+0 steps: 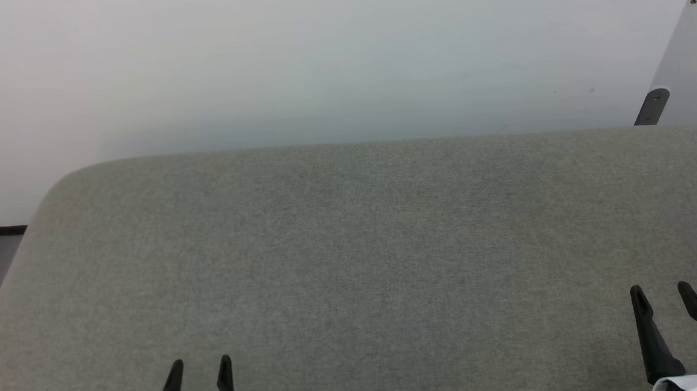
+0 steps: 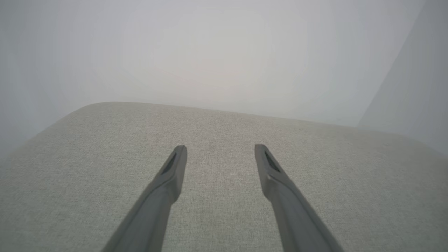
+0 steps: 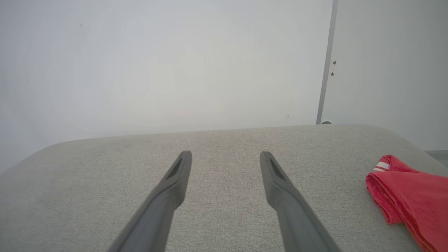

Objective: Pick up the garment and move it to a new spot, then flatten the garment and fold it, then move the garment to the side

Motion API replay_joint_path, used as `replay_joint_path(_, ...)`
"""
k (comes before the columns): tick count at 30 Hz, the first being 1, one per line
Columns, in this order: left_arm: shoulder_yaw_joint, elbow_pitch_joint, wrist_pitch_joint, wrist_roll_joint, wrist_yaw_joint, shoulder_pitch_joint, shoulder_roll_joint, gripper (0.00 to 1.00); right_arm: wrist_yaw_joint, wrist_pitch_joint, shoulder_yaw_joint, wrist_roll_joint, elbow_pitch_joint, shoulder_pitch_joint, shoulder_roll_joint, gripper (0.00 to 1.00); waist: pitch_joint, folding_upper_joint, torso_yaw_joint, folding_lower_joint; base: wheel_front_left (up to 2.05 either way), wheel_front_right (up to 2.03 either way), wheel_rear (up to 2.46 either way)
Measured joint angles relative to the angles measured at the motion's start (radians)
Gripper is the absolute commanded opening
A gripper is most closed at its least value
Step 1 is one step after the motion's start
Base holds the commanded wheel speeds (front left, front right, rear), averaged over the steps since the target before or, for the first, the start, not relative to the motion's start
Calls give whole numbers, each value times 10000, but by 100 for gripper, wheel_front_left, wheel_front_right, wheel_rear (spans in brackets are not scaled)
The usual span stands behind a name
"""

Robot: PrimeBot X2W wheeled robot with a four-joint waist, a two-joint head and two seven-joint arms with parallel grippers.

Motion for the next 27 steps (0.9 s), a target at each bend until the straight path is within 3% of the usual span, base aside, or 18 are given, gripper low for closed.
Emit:
replay_joint_path(10,221,-42,0,-128,0,-6,-40,100,0,17,207,12,10,-101,27,100,-13,0,-33,0,0,0,0)
replay_joint_path(11,268,-79,2,-148,0,-2,-50,0,0,35,270,13,17,-119,25,0,-16,0,-50,0,0,0,0)
replay_joint_path(16,234,316,13,-194,0,137,-132,0,0,88,305,38,453,79,165,0,-17,0,-67,0,0,0,0)
replay_joint_path(27,232,570,495,-2238,4,-128,-121,0,0,401,221,1835,769,-83,318,0,16,0,-116,0,0,0,0)
